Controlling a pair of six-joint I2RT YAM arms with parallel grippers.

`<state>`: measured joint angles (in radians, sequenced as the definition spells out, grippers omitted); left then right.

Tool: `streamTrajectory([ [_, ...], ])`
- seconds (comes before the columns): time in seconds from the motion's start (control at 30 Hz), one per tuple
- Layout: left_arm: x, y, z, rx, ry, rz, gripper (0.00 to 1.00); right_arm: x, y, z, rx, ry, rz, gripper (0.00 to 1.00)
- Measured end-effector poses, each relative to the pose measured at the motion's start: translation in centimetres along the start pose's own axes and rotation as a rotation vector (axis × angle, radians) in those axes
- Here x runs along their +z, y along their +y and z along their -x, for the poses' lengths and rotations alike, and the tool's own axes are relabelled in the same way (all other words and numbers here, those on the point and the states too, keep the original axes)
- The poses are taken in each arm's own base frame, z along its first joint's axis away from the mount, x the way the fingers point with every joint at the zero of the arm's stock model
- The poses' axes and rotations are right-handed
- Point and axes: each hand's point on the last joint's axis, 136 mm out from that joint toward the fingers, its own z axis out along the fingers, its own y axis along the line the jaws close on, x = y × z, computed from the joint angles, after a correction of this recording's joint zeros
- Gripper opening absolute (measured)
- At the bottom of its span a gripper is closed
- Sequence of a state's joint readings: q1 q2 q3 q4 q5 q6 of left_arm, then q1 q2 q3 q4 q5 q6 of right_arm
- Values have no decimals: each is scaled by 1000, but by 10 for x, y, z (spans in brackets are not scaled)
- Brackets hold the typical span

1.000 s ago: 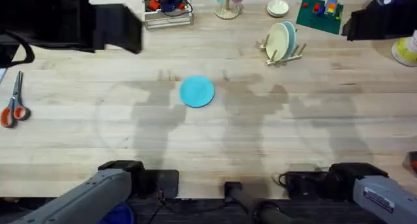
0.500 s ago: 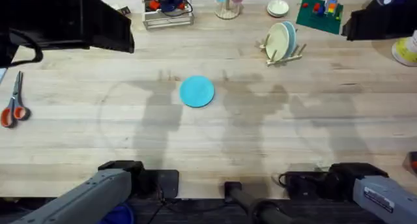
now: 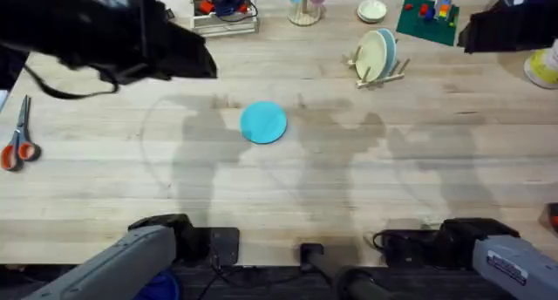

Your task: Pick up the plates from the table one by one and place each into a slot on the dish rack.

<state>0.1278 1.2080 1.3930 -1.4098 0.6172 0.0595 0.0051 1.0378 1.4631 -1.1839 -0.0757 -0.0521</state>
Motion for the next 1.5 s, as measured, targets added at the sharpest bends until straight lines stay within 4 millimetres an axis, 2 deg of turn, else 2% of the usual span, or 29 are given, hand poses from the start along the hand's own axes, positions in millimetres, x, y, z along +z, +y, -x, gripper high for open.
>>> streamTrajectory([
  [0.4, 72, 27, -20, -101, 94, -181, 42, 0, 0, 0, 0, 0, 0, 993],
  [0.8, 121, 50, -23, -164, 218, -276, 42, 0, 0, 0, 0, 0, 0, 993],
  [1.07, 144, 59, -25, -183, 265, -349, 42, 0, 0, 0, 0, 0, 0, 995],
  [1.37, 154, 64, -26, -168, 268, -369, 42, 0, 0, 0, 0, -1, 0, 993],
  [1.5, 160, 68, -35, -167, 271, -369, 42, 0, 0, 0, 0, 0, 0, 992],
])
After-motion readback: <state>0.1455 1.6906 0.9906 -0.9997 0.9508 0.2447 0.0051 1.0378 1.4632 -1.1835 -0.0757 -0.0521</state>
